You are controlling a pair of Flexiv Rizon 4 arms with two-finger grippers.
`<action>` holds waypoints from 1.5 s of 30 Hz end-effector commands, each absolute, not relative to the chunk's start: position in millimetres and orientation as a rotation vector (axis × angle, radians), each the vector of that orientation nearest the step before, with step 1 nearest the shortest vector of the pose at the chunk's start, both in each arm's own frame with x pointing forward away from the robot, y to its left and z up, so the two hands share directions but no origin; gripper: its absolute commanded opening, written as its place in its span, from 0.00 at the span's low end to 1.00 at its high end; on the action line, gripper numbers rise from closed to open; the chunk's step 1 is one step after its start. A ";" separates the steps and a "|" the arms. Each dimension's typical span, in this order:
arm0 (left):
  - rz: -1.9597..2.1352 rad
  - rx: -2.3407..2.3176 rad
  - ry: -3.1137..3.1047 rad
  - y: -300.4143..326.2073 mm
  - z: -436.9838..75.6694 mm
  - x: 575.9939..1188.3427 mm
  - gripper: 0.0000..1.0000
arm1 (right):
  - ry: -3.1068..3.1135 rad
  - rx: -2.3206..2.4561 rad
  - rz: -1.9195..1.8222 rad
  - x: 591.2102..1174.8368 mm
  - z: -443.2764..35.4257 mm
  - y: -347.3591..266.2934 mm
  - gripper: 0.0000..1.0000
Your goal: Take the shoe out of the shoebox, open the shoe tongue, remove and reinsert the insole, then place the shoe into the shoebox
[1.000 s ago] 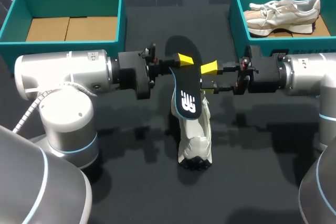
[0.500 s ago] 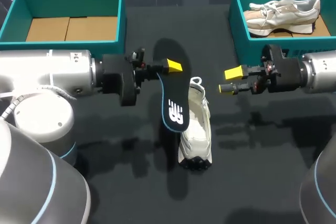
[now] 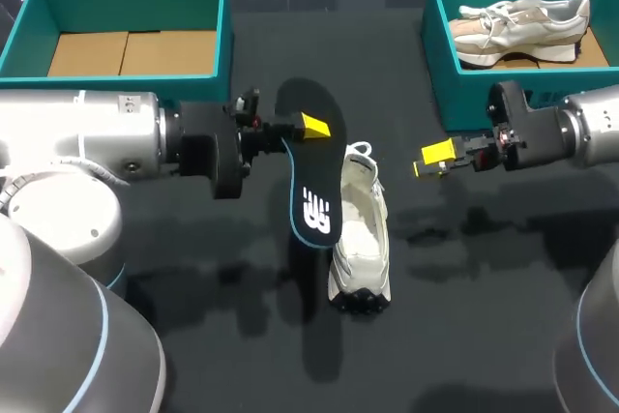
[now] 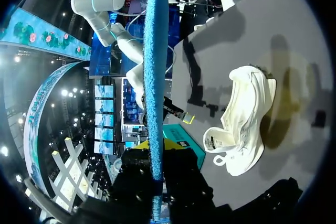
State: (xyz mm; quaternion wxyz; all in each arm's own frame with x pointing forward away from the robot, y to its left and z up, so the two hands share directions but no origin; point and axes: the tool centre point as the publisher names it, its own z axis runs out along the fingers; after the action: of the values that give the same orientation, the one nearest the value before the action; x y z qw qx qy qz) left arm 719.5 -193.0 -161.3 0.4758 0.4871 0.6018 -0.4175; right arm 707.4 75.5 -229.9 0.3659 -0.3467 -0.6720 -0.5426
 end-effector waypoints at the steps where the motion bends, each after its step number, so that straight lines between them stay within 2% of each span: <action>1: -1.006 1.200 1.488 -183.5 -153.8 709.4 0.00 | -1.795 -0.834 -1.381 709.3 -231.2 53.7 1.00; 14: -1.054 1.250 1.599 -187.2 -147.1 678.7 0.00 | -2.325 -0.585 -1.188 689.9 -240.3 30.4 1.00; 26: -1.248 1.254 1.749 -195.7 -143.2 646.8 0.00 | -2.437 -0.421 -1.046 673.6 -286.9 26.9 1.00; 42: -1.248 1.254 1.749 -195.7 -143.2 646.8 0.00 | -2.437 -0.421 -1.046 673.6 -286.9 26.9 1.00; 45: -1.297 1.248 1.774 -201.5 -137.6 630.5 0.00 | -2.618 -0.316 -0.992 668.1 -281.5 26.6 1.00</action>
State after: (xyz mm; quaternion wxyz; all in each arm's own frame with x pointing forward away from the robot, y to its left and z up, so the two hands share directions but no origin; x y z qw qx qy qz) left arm 635.2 -199.5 -142.3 0.3020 0.4773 0.6633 -0.4910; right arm 677.7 24.3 -290.3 0.2095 -0.1344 -0.8933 -0.3743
